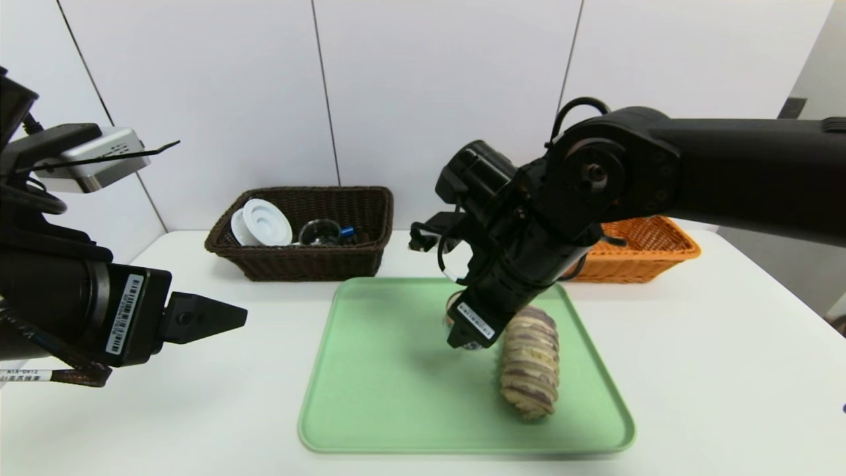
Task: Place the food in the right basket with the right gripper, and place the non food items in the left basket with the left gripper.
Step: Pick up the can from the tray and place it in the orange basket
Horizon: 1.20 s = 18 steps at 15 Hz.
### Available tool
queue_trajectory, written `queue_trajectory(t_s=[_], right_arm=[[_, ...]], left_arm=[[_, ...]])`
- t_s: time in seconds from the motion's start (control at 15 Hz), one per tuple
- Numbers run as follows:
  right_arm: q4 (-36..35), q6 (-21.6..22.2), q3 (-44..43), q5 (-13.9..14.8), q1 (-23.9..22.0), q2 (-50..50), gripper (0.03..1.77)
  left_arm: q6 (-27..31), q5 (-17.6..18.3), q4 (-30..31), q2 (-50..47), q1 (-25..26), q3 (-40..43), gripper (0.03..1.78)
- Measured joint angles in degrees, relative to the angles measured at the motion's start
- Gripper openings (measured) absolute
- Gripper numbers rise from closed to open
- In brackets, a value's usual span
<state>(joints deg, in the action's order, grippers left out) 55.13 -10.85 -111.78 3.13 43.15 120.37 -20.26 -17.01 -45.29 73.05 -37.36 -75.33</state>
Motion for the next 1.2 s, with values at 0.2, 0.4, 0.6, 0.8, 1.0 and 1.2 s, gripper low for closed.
queue_trajectory(t_s=[0.2,0.4,0.6,0.8,1.0,1.2], right_arm=[[-1.8,0.1,0.0,3.7,-1.8,-3.3,1.10],[-5.6,0.2,0.0,4.3,-5.4,-6.3,1.10],[-9.1,1.5,0.1,4.7,-10.4,-8.1,1.10],[-12.2,2.1,0.1,4.6,-16.9,-8.3,1.10],[-17.4,2.1,0.1,5.5,-23.0,-6.1,1.10],[-23.9,2.1,0.1,7.4,-27.5,-2.1,1.10]], left_arm=[[0.0,0.0,0.0,0.0,0.0,0.1,1.69],[0.1,0.0,0.1,0.1,0.0,0.1,1.69],[0.0,0.0,0.1,0.4,0.0,0.0,1.69],[-0.1,0.0,0.4,0.7,0.0,0.0,1.69],[-0.2,0.0,0.5,1.1,0.0,0.1,1.69],[-0.2,0.0,0.6,1.4,0.1,0.3,1.69]])
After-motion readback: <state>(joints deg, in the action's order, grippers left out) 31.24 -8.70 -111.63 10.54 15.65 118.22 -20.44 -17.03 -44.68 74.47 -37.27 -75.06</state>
